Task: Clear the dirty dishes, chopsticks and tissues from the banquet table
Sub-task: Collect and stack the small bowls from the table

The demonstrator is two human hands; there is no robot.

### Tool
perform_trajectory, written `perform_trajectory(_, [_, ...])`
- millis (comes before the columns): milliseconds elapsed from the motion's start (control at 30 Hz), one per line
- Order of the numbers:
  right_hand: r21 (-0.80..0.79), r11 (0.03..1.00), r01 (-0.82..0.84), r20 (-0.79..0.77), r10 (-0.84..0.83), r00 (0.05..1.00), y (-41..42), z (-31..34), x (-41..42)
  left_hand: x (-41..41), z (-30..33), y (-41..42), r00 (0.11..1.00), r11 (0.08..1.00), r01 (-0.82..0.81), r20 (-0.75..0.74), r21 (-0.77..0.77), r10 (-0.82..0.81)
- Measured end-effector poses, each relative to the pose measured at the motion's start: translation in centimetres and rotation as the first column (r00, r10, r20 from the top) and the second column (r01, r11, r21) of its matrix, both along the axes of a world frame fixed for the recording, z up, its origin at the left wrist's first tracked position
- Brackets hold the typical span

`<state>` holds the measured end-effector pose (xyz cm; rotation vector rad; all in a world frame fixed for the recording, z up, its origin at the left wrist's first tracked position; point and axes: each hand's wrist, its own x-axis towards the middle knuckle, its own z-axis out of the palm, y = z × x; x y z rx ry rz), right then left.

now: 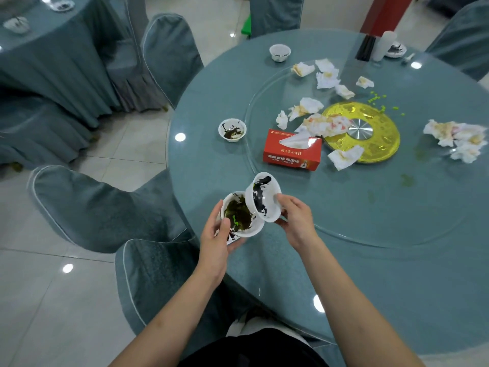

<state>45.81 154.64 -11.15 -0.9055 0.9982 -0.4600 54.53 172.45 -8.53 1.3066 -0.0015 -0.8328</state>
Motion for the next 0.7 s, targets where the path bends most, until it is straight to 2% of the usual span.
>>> perform_trajectory(133, [0.009, 0.994, -0.112, -0.008, 0.112, 0.994, 2.7, 0.6, 1.5, 0.4, 1.3, 1.6, 0.998, 0.997, 0.032, 0.049, -0.072, -0.028])
perform_trajectory(233, [0.003, 0.989, -0.15, -0.03, 0.15, 0.988, 4.3, 0.7, 2.3, 0.9, 1.1, 2.8, 0.999, 0.997, 0.007, 0.033, -0.079, -0.005])
perform_trajectory(700, [-0.038, 0.987, -0.156, -0.092, 0.152, 0.984, 8.7, 0.3, 4.6, 2.4, 0.0, 7.1, 1.0, 0.998, -0.028, -0.014, -0.051, 0.027])
